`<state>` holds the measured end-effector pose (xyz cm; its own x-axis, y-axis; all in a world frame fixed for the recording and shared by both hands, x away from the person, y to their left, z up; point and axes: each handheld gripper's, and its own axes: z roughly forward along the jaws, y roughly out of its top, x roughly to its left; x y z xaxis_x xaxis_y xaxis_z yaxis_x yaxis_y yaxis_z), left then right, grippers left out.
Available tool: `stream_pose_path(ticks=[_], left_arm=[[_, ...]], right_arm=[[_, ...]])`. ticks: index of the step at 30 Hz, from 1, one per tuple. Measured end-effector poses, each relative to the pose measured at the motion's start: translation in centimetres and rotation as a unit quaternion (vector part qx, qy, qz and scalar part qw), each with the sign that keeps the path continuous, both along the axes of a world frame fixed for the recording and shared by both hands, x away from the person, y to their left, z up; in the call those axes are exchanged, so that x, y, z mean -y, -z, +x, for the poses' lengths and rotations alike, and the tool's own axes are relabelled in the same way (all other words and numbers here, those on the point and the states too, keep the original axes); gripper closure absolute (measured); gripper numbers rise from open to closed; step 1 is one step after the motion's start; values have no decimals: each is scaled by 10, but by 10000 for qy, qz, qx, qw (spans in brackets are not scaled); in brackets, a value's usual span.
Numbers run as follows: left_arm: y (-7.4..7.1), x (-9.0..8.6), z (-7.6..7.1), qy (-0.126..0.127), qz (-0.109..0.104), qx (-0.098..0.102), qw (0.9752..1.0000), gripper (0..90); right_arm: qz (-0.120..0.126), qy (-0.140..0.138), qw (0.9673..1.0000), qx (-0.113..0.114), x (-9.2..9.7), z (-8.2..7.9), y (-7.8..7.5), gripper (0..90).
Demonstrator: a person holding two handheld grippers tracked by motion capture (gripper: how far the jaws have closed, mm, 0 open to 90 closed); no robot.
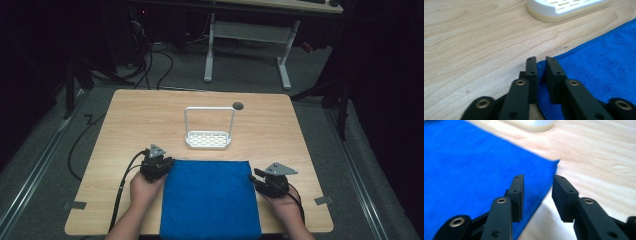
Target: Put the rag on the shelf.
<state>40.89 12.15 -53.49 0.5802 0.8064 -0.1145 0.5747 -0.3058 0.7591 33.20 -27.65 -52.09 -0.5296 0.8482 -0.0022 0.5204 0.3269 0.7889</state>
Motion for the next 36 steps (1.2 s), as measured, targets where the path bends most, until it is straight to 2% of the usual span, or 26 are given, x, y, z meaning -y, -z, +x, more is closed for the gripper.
stream_pose_path(ticks=[2,3,5,6,7,11,13,14,15,16,22,23,24,28,33,34,36], left_arm=[[0,0,0,29,-24,-19,10000,853],[0,-1,0,41,-75,-59,9999,858],[0,-1,0,44,-95,-69,9999,862],[0,-2,0,57,-103,-79,9999,862],[0,-2,0,60,-107,-82,9999,862],[0,-2,1,59,-138,-104,9998,862],[1,-2,1,56,-162,-117,9998,862],[1,-2,1,56,-162,-117,9998,862],[1,-2,1,55,-159,-114,9998,862],[1,-3,1,58,-162,-118,9998,862],[0,-2,0,63,-105,-80,9999,864],[0,-2,0,58,-100,-77,9999,865],[0,-2,0,58,-100,-77,9999,866],[0,-2,-2,68,-79,-51,9999,871],[-1,-5,-6,67,-285,77,9995,875],[-1,-5,-6,67,-285,77,9995,875],[-6,-7,-11,80,-419,223,9988,875]], right_arm=[[-94,197,9998,-21,-4,12,0,569],[-84,303,9994,-116,-6,20,0,549],[-70,335,9993,-148,-7,22,1,544],[-84,430,9988,-214,-10,32,4,534],[-99,433,9987,-232,-12,36,5,532],[-356,542,9975,-267,-20,47,9,533],[-223,522,9978,-337,-20,49,10,591],[-223,522,9978,-337,-20,49,10,591],[-205,474,9981,-333,-22,48,10,680],[-213,437,9983,-333,-23,47,9,710],[-167,504,9971,-545,-25,54,6,814],[-62,438,9973,-588,-23,55,7,881],[-62,438,9973,-588,-23,55,7,881],[-104,331,9985,-426,-24,52,8,890],[40,183,9998,-101,-23,43,-1,889],[40,183,9998,-101,-23,43,-1,889],[140,158,9997,78,-22,37,-8,889]])
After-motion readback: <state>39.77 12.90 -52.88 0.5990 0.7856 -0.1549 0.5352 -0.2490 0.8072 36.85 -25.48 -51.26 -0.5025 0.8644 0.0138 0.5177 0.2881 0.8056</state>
